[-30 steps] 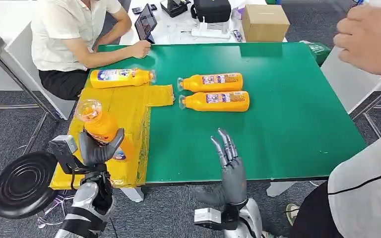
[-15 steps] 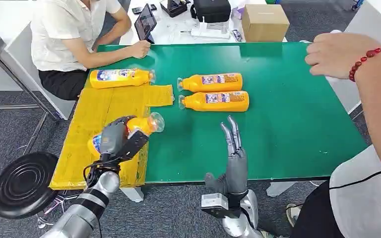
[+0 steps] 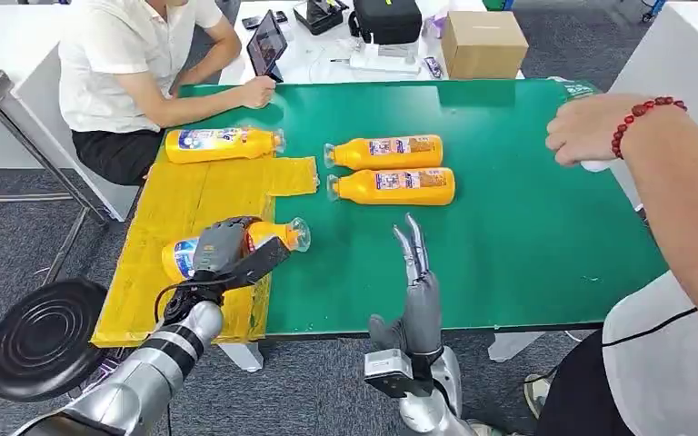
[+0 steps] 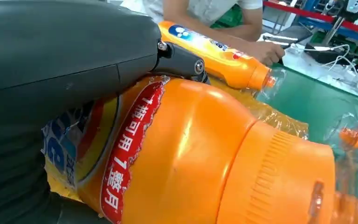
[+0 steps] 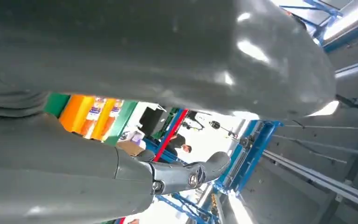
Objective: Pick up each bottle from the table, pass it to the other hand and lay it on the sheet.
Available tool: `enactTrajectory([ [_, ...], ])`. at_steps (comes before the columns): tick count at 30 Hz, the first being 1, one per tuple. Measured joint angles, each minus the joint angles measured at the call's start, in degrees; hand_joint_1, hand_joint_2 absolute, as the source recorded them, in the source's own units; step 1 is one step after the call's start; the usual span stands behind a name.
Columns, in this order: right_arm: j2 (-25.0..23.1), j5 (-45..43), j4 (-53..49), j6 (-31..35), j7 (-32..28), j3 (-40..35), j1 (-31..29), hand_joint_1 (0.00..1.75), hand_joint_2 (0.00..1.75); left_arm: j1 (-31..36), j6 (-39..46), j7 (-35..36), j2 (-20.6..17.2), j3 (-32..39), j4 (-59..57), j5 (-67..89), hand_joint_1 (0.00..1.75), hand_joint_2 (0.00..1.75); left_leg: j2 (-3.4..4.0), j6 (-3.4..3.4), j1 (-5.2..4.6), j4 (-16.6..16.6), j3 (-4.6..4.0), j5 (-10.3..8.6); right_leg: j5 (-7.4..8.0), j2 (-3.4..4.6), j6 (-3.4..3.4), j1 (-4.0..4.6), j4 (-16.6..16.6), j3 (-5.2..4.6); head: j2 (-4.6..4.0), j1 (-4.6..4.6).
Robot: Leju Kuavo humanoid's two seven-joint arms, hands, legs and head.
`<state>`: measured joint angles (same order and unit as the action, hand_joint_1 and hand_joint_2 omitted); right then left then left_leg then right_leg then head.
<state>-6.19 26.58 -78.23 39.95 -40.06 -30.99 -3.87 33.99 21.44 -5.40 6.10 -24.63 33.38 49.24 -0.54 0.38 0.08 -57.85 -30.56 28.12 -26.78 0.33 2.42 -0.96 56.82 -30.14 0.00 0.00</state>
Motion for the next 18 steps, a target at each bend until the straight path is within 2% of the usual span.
enactTrajectory([
  [1,0.00,-0.13,0.13,0.00,0.00,-0.09,-0.04,0.00,0.00,0.21,0.00,0.02,0.00,-0.07,-0.36,0.15,1.19,1.75,0.00,0.00,0.00,0.00,0.01,0.00,0.00,0.00,0.00,0.00,0.00,0.01,0.00,0.00],
  [2,0.06,-0.39,0.28,0.00,0.00,-0.33,-0.15,0.00,0.00,0.39,0.02,0.22,0.00,-0.15,-0.83,0.67,0.09,1.75,0.00,-0.02,0.00,0.01,0.03,-0.01,0.00,0.00,0.00,0.01,0.00,0.02,0.00,0.00],
  [4,0.20,-1.14,0.48,0.00,0.00,-0.57,-0.32,0.00,0.00,0.66,-0.09,0.88,0.02,-0.33,-1.73,2.06,0.00,1.75,0.01,-0.04,0.01,0.01,0.06,-0.03,0.00,0.00,0.00,0.01,0.00,0.06,0.00,-0.02],
  [12,0.87,-5.38,1.40,0.00,0.00,-2.06,-1.45,0.00,0.00,2.60,-10.54,2.52,0.22,-0.92,-6.43,5.31,0.00,1.75,0.01,-0.05,0.00,0.01,0.13,-0.03,0.00,0.02,0.00,0.01,0.01,0.12,0.00,0.00],
  [18,1.07,-6.56,2.03,0.00,0.00,-2.34,-1.93,0.00,0.00,3.35,-12.30,4.20,0.44,-1.31,-8.27,7.36,0.00,1.75,-0.02,-0.05,0.00,0.01,0.17,-0.03,0.00,0.00,0.00,0.00,0.01,0.19,0.00,-0.02],
])
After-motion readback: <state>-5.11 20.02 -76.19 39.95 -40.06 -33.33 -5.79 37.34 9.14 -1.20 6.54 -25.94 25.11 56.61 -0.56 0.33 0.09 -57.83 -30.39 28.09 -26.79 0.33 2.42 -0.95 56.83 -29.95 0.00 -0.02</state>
